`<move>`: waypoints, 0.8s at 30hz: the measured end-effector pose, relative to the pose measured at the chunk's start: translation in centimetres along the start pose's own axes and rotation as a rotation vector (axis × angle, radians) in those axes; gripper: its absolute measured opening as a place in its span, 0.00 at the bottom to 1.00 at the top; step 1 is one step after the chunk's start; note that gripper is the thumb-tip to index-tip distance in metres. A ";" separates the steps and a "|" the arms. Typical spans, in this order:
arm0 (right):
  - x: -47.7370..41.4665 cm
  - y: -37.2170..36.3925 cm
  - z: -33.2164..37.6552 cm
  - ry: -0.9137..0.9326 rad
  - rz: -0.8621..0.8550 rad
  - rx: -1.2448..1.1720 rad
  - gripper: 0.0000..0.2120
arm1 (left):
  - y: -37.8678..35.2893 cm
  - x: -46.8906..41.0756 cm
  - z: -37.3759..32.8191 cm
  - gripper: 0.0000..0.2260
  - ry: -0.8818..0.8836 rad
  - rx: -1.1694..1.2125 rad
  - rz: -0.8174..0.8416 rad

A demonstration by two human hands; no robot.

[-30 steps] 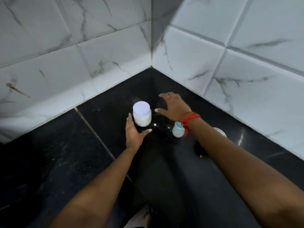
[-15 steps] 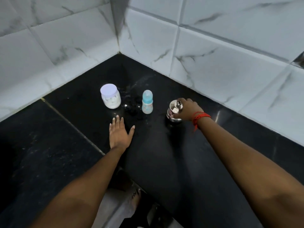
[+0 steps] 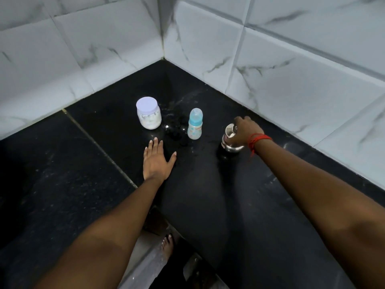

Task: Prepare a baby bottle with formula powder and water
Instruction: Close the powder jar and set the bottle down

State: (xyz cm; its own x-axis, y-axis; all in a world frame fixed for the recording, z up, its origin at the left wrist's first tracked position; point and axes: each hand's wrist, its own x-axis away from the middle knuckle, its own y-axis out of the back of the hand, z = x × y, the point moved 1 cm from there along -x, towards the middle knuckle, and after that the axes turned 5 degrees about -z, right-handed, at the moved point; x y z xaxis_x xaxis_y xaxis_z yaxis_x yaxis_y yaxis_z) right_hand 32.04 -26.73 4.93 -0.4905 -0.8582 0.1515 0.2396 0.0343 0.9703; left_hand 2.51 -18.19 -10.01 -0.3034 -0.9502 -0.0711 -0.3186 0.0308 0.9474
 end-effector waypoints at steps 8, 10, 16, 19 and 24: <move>-4.5 9.9 5.4 0.223 -0.185 -0.016 0.34 | 0.0 -0.1 -0.1 0.37 -0.004 -0.004 -0.016; -6.1 11.8 7.9 0.318 -0.203 -0.025 0.32 | -0.1 -0.1 -0.2 0.37 -0.004 -0.010 -0.007; -9.8 10.0 15.7 0.577 -0.020 0.069 0.36 | 0.0 0.0 -0.3 0.37 -0.002 0.005 -0.004; -10.7 6.2 17.8 0.605 0.086 0.083 0.35 | 0.0 -0.1 -0.3 0.38 0.002 0.004 0.000; -10.9 1.0 19.1 0.595 0.201 0.092 0.46 | 0.2 -0.1 -0.4 0.37 0.003 0.003 0.016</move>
State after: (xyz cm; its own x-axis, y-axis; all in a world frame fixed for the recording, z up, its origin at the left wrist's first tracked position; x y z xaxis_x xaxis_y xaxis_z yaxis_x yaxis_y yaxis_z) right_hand 21.65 -7.55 7.89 0.1127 -0.9672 0.2277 0.1924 0.2461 0.9500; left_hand 2.80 -18.21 -9.70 -0.3059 -0.9505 -0.0549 -0.3166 0.0471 0.9474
